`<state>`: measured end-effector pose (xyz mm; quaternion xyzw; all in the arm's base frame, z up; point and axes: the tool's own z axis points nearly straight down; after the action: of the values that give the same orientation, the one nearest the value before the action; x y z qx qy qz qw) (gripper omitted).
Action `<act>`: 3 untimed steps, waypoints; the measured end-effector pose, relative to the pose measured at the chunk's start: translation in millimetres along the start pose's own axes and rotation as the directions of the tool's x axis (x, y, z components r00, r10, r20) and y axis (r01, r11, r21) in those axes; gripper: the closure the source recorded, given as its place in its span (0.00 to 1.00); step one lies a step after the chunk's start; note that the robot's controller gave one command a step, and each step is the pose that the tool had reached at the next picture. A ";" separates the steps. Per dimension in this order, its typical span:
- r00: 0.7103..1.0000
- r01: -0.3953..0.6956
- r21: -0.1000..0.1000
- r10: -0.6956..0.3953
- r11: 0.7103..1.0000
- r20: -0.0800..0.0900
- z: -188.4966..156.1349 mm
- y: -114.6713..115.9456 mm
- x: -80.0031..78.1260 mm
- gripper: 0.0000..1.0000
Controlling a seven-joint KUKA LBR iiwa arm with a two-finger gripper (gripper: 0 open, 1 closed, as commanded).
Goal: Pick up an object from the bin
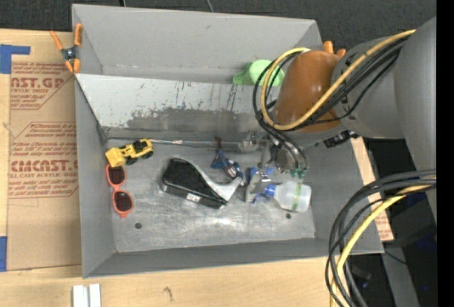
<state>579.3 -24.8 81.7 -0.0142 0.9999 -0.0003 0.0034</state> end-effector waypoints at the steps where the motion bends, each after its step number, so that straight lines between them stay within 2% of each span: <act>1: 1.000 -0.011 0.002 0.011 1.000 -0.001 6.8 15.7 5.6 0.00; 2: 0.923 -0.385 0.008 0.385 0.923 0.000 4.7 17.4 24.4 1.00; 3: 0.923 -0.385 0.008 0.385 0.923 0.000 4.7 17.5 24.4 1.00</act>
Offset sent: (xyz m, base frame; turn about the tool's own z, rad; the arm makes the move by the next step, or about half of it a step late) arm -0.0282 0.0229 -0.0117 0.3936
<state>554.4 -8.1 76.8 0.1822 0.9833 -0.0038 0.0025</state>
